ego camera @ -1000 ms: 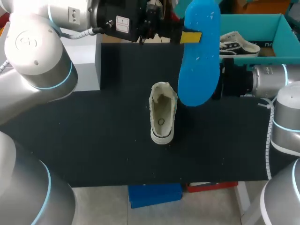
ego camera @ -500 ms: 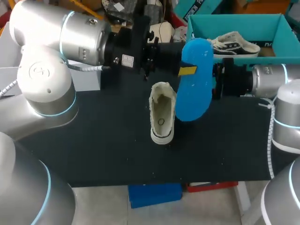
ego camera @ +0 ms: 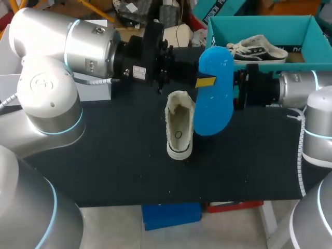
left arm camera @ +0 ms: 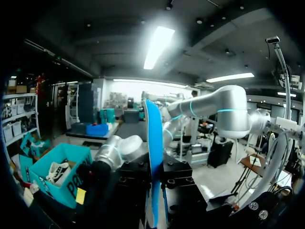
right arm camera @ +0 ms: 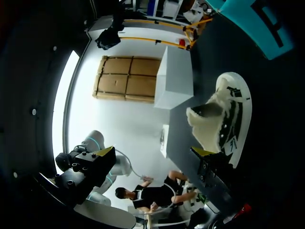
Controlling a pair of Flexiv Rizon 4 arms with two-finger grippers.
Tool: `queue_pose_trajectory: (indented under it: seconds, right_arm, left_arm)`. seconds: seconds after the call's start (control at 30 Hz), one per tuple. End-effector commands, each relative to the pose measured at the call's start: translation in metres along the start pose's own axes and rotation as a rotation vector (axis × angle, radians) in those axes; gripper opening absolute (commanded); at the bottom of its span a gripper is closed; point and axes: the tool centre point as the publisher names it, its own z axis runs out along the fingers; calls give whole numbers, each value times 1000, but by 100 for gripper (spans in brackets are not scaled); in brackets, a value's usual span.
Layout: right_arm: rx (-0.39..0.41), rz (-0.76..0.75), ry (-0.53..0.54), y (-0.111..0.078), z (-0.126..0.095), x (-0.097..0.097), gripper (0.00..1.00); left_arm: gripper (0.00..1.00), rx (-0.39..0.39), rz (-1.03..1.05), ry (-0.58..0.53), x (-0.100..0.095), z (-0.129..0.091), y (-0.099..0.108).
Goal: Take the shoe out of the shoebox, open the shoe tongue, remove and reinsert the insole, then place the shoe into the shoebox
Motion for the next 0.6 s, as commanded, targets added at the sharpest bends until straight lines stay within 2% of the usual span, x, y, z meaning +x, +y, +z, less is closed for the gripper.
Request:
queue_pose_trajectory:
  seconds: [0.03,0.07,0.1,0.27,0.4,0.47,0.5,0.53,0.57,0.6]
  right_arm:
    - [-4,0,-1,-1,2,-1,100]
    - [-4,0,-1,-1,2,-1,100]
    - [-4,0,-1,-1,2,-1,100]
    - [-4,0,-1,-1,2,-1,100]
    - [-4,0,-1,-1,2,-1,100]
    - [-4,0,-1,-1,2,-1,100]
    - [-4,0,-1,-1,2,-1,100]
    - [-4,0,-1,-1,2,-1,100]
    - [-4,0,-1,-1,2,-1,100]
    - [-4,0,-1,-1,2,-1,100]
  left_arm:
    - [0,21,141,-28,31,2,12]
    - [0,54,168,-5,41,3,20]
    - [0,33,199,-31,46,3,28]
    - [0,83,410,-121,47,-11,61]
    - [0,72,540,-152,47,-14,82]
    - [0,18,626,-180,47,-12,91]
    - [0,17,644,-183,46,-12,96]
    - [0,-56,709,-235,44,-11,102]
    - [0,-91,759,-246,44,-9,109]
    - [0,-70,724,-256,42,-10,115]
